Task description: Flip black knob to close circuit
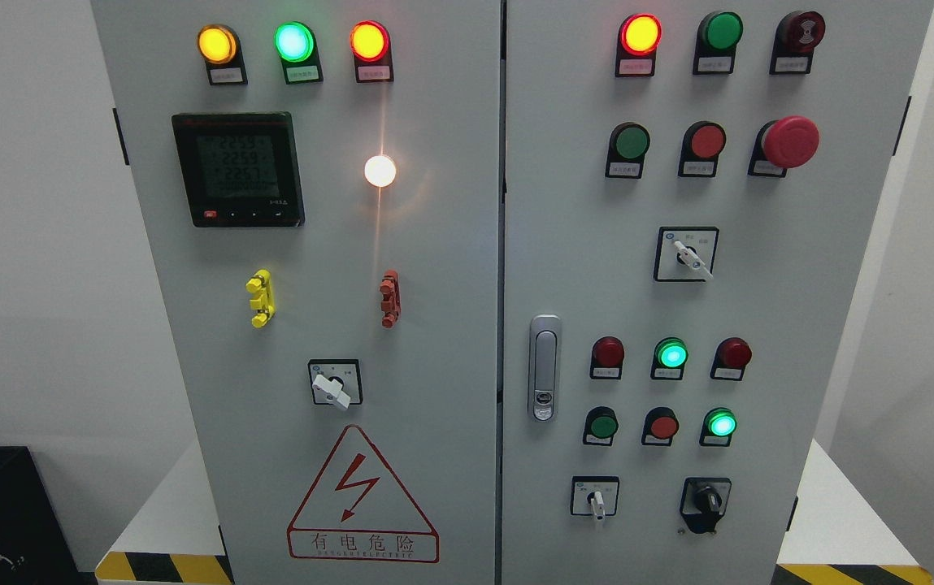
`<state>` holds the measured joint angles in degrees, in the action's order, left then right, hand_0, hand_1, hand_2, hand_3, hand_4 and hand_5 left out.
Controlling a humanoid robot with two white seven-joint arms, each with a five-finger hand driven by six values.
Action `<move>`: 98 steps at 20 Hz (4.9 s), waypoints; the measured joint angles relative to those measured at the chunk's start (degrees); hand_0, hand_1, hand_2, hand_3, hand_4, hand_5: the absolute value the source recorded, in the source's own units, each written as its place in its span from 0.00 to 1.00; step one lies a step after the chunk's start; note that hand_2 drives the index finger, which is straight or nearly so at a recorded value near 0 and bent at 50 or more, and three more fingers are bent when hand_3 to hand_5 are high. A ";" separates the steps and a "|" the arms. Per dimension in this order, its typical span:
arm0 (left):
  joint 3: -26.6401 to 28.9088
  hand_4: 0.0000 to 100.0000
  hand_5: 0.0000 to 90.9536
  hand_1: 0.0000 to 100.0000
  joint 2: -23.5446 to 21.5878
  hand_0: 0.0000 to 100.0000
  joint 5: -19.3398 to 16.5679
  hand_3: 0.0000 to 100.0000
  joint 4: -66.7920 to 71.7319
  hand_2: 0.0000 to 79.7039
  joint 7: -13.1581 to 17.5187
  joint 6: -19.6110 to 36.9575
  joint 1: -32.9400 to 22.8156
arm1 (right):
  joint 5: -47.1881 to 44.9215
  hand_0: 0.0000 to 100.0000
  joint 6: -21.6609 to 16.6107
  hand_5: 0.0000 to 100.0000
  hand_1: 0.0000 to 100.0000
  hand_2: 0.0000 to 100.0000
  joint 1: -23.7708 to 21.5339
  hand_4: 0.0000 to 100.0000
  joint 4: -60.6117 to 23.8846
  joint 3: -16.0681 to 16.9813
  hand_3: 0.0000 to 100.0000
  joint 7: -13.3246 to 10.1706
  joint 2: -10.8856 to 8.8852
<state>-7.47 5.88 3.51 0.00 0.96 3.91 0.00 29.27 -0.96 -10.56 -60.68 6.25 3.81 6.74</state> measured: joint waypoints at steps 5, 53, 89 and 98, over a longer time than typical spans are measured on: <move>0.00 0.00 0.00 0.56 0.00 0.12 0.00 0.00 0.00 0.00 0.00 0.00 0.00 | 4.40 0.00 -0.01 0.82 0.07 0.81 -0.30 0.81 -6.12 -0.68 0.96 -2.47 -0.02; 0.00 0.00 0.00 0.56 0.00 0.12 0.00 0.00 0.00 0.00 0.00 0.00 0.00 | 41.97 0.00 14.61 0.94 0.00 0.84 12.27 0.88 -40.19 -2.25 0.99 1.24 0.07; 0.00 0.00 0.00 0.56 -0.01 0.12 0.00 0.00 0.00 0.00 0.00 0.00 0.00 | 43.35 0.00 16.84 0.94 0.01 0.84 22.43 0.88 -35.25 1.46 0.99 4.64 -0.41; 0.00 0.00 0.00 0.56 0.00 0.12 0.00 0.00 0.00 0.00 0.00 0.00 0.00 | 43.39 0.00 16.94 0.94 0.01 0.84 23.26 0.88 -35.09 1.81 0.99 4.69 -0.53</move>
<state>-7.47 5.88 3.52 0.00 0.96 3.91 0.00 72.66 15.98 12.70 -95.78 8.06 8.49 6.21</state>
